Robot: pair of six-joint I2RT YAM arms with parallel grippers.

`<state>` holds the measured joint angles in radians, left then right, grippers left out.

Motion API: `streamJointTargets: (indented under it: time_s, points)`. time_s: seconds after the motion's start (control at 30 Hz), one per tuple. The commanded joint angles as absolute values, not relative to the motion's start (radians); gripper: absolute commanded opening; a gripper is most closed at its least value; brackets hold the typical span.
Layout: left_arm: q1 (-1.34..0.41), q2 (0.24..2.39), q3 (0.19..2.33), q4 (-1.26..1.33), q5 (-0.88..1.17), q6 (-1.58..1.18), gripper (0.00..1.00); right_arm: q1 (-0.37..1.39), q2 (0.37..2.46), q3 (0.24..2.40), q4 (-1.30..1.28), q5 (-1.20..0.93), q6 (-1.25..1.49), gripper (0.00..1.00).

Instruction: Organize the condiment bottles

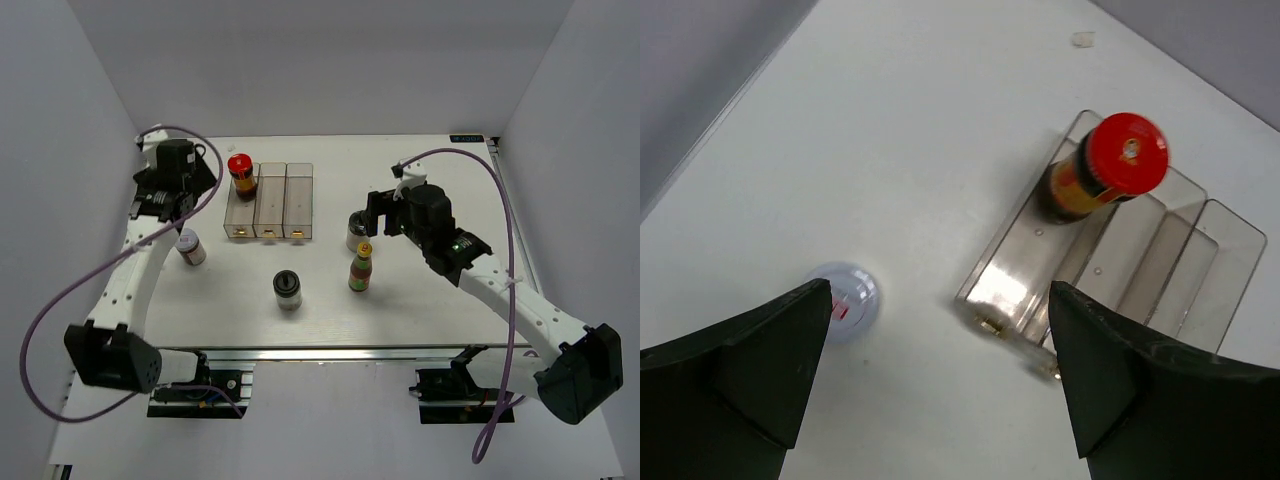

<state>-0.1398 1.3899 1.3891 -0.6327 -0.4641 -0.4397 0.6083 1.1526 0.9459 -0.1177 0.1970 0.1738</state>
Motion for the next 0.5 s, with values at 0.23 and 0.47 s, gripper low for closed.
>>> streamJointTargets:
  time_s: [0.23,0.47]
  points:
    - [-0.132,1.207,1.109,-0.91,-0.65,-0.871,0.98,0.601,1.235,1.002,-0.017,0.141,0.147,0.89]
    - [-0.106,1.36,1.08,-0.822,-0.612,-0.833,0.98,0.598,1.267,1.02,-0.032,0.094,0.163,0.89]
